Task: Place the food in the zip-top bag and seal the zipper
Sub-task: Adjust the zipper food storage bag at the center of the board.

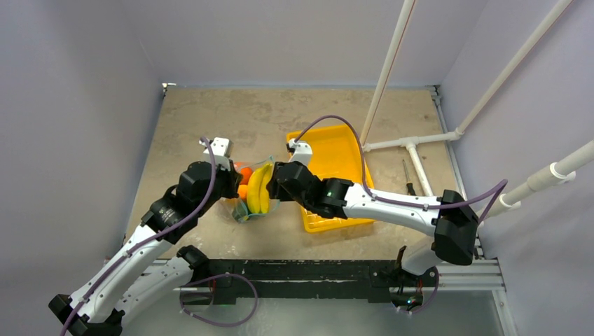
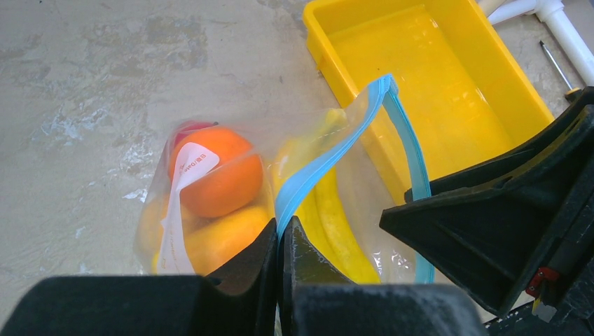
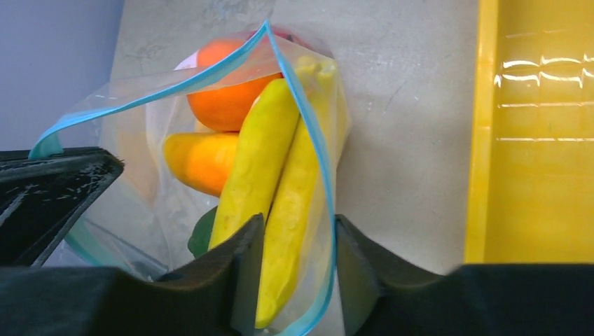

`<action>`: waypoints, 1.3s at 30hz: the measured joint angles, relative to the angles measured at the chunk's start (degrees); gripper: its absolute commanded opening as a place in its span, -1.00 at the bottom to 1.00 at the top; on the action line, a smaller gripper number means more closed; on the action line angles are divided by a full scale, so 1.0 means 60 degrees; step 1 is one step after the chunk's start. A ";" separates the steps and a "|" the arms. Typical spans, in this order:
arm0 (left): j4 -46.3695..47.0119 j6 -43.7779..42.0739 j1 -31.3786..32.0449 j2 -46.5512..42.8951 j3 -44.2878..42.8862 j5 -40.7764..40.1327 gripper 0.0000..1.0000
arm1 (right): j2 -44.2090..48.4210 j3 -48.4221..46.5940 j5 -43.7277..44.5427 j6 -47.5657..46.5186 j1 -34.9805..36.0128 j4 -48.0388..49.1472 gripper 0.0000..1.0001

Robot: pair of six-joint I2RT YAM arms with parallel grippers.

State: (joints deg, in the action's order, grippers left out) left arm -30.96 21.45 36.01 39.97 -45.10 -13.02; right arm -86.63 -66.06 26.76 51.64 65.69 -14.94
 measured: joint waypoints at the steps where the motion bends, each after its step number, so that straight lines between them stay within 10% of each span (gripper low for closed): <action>1: 0.0000 0.0004 0.0000 0.0000 0.0000 0.0000 -1.00 | -0.0022 0.0000 -0.0098 -0.0025 0.0000 0.0127 -0.36; 5: 0.0004 0.0000 0.0000 0.0007 0.0000 0.0113 -1.00 | -0.0073 -0.0004 -0.0393 -0.0160 0.0000 0.0532 -1.00; 39: 0.0947 0.0550 -0.0007 0.0106 0.0535 0.3978 -1.00 | -0.0168 -0.0576 -0.1144 -0.1129 -0.0036 0.2419 -1.00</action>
State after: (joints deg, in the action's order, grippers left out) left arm -25.28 24.75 35.97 40.60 -41.89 10.85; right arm -87.64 -69.52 19.90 44.86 65.47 -0.43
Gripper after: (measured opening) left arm 0.004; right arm 0.005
